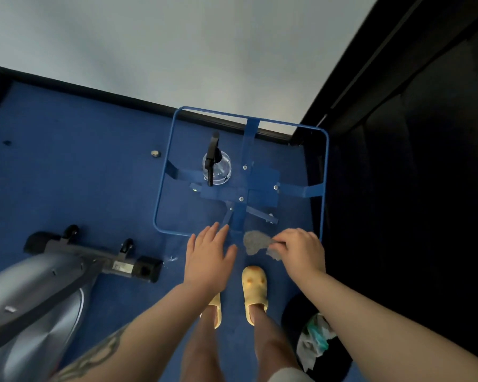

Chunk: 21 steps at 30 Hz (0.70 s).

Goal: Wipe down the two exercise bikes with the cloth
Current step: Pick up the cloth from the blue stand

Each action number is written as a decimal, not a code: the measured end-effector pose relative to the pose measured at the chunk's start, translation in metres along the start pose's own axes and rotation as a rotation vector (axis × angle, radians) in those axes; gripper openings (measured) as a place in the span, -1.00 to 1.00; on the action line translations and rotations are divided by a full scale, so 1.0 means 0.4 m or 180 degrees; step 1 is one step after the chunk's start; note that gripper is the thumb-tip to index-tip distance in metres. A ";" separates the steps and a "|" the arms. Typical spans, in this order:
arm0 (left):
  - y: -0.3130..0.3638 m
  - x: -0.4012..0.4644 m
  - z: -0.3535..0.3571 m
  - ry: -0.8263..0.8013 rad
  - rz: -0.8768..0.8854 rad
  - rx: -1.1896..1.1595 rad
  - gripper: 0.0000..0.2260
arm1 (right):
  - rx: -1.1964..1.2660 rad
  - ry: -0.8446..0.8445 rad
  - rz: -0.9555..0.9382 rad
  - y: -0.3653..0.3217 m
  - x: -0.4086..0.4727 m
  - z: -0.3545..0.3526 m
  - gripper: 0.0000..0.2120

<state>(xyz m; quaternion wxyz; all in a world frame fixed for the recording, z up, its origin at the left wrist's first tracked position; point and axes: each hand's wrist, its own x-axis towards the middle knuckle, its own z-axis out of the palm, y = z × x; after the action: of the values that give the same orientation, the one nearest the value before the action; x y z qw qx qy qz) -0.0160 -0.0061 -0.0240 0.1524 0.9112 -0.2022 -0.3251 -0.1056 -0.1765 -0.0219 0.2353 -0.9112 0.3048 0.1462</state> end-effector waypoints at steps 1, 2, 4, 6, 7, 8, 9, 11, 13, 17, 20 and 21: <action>0.007 -0.007 -0.014 0.0069 -0.0065 -0.0092 -0.53 | 0.0075 0.0088 -0.0056 -0.007 -0.008 -0.015 -0.82; 0.014 -0.016 -0.031 0.0167 -0.0127 -0.0177 -0.53 | 0.0170 0.0177 -0.0120 -0.016 -0.017 -0.031 -0.82; 0.029 -0.037 -0.067 0.0394 -0.0243 -0.0322 -0.54 | 0.0283 0.0381 -0.0315 -0.039 -0.039 -0.067 -0.84; 0.044 -0.067 -0.109 0.0611 -0.0296 -0.0432 -0.55 | 0.0401 0.0637 -0.0569 -0.066 -0.063 -0.108 -0.88; 0.050 -0.084 -0.132 0.0716 -0.0289 -0.0479 -0.55 | 0.0485 0.0778 -0.0704 -0.081 -0.075 -0.131 -0.92; 0.054 -0.102 -0.158 0.0822 -0.0285 -0.0549 -0.56 | 0.0595 0.0894 -0.0822 -0.100 -0.086 -0.155 -0.95; 0.054 -0.123 -0.187 0.0924 -0.0303 -0.0660 -0.57 | 0.0746 0.0958 -0.0911 -0.121 -0.097 -0.181 -0.97; 0.045 -0.169 -0.252 0.1131 -0.0383 -0.0999 -0.60 | 0.1134 0.1032 -0.1039 -0.167 -0.118 -0.235 -0.95; 0.024 -0.225 -0.316 0.1368 -0.0469 -0.1276 -0.67 | 0.1575 0.1086 -0.1154 -0.216 -0.139 -0.288 -0.94; -0.020 -0.364 -0.408 0.1982 -0.0641 -0.1527 -0.75 | 0.2241 0.0927 -0.1521 -0.322 -0.196 -0.365 -0.93; -0.041 -0.475 -0.440 0.2454 -0.0756 -0.1627 -0.77 | 0.2543 0.0681 -0.1880 -0.406 -0.245 -0.393 -0.86; -0.048 -0.512 -0.445 0.2612 -0.0810 -0.1654 -0.77 | 0.2597 0.0578 -0.2005 -0.436 -0.263 -0.397 -0.86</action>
<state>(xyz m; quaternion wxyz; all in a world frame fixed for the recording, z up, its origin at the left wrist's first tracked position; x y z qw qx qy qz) -0.0391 0.1325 0.2088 0.4003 0.9133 0.0747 0.0044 -0.0583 -0.0851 0.2148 0.5763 -0.8020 0.0673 -0.1419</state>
